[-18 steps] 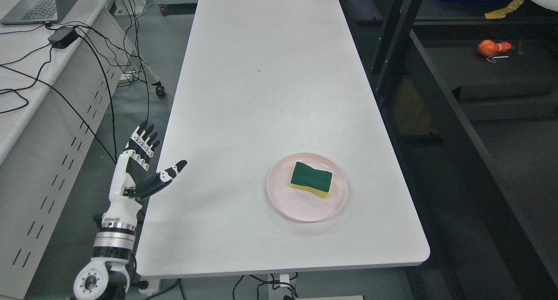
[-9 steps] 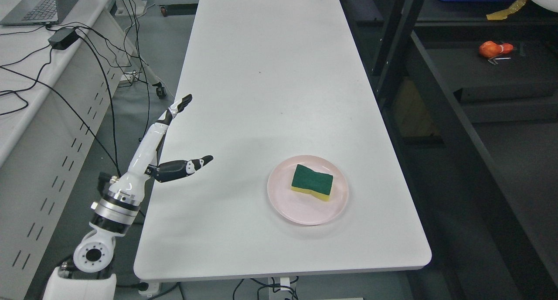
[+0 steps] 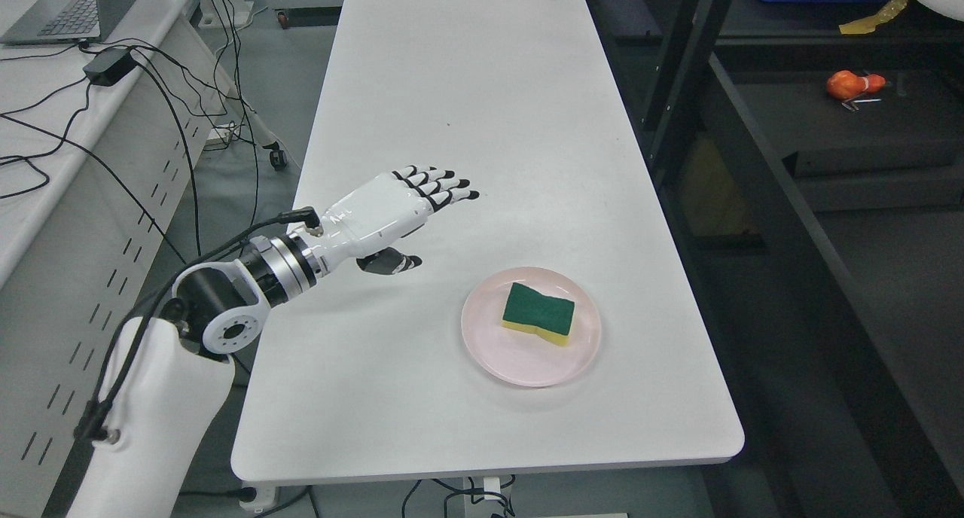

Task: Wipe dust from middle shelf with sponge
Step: 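Lower the left hand onto the green-yellow sponge and close fingers around it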

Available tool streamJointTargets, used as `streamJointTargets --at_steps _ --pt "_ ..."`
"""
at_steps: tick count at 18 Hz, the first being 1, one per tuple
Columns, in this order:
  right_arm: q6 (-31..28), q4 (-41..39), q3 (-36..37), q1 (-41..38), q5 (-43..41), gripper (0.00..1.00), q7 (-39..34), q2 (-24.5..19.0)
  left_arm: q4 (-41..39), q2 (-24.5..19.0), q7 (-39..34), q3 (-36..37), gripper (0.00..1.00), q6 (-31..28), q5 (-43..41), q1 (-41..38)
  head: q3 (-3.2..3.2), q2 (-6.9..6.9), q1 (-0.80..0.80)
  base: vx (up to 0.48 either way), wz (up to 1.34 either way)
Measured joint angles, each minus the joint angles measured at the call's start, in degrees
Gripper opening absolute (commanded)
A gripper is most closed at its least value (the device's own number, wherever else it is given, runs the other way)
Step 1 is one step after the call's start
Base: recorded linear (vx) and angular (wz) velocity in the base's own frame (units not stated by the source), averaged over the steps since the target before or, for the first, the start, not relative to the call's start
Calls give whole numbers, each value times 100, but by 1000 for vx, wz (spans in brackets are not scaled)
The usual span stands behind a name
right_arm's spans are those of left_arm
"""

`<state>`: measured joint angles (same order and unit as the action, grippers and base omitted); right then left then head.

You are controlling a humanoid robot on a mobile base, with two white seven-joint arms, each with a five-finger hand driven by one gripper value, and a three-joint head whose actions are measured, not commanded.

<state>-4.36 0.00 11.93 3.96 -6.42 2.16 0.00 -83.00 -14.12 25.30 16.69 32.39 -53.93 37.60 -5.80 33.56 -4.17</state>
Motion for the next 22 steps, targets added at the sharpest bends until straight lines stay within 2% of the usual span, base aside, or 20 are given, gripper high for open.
streamJointTargets --at_steps 4,11,18,22 --pt "0 0 0 0 0 100 0 0 296 243 72 736 92 13 -658 430 0 0 0 0 0" --pt "0 0 0 0 0 100 0 0 630 672 190 1651 92 34 -1312 631 0 0 0 0 0" --pt "0 0 0 0 0 100 0 0 882 918 346 2113 81 -42 -1562 671 0 0 0 0 0" --pt "0 0 0 0 0 100 0 0 942 986 388 2163 68 -83 -1582 585 0 0 0 0 0"
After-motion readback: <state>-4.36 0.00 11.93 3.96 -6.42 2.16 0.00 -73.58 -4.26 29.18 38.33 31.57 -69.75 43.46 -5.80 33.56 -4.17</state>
